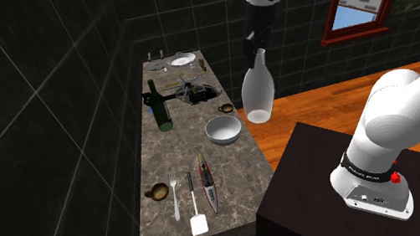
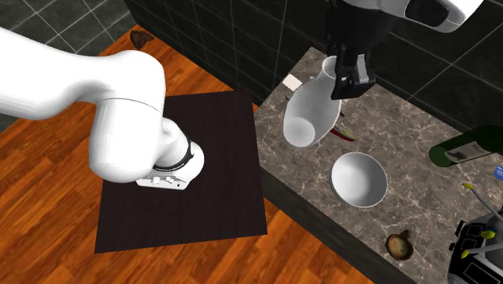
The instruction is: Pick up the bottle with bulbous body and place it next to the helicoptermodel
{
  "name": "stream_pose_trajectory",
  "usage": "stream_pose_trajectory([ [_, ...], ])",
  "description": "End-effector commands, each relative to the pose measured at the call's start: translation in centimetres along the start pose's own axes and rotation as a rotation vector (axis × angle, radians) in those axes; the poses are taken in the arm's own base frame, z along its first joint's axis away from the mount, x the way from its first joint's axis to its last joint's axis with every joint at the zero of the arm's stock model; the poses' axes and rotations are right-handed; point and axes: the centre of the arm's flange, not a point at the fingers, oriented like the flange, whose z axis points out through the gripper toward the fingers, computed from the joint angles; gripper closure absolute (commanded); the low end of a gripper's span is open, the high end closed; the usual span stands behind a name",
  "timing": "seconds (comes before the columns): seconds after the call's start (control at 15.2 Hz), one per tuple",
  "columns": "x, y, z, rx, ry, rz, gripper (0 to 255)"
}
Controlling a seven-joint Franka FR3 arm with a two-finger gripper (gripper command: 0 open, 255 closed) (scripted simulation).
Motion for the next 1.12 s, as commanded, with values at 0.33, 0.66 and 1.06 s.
stream_pose_trajectory([
  [0.33, 4.0, 0.2, -0.4, 0.000, 0.000, 0.000, 255],
  [0.66, 10.1, 0.5, 1.9, 0.000, 0.000, 0.000, 255],
  [1.06, 17.5, 0.9, 4.8, 0.000, 0.000, 0.000, 255],
])
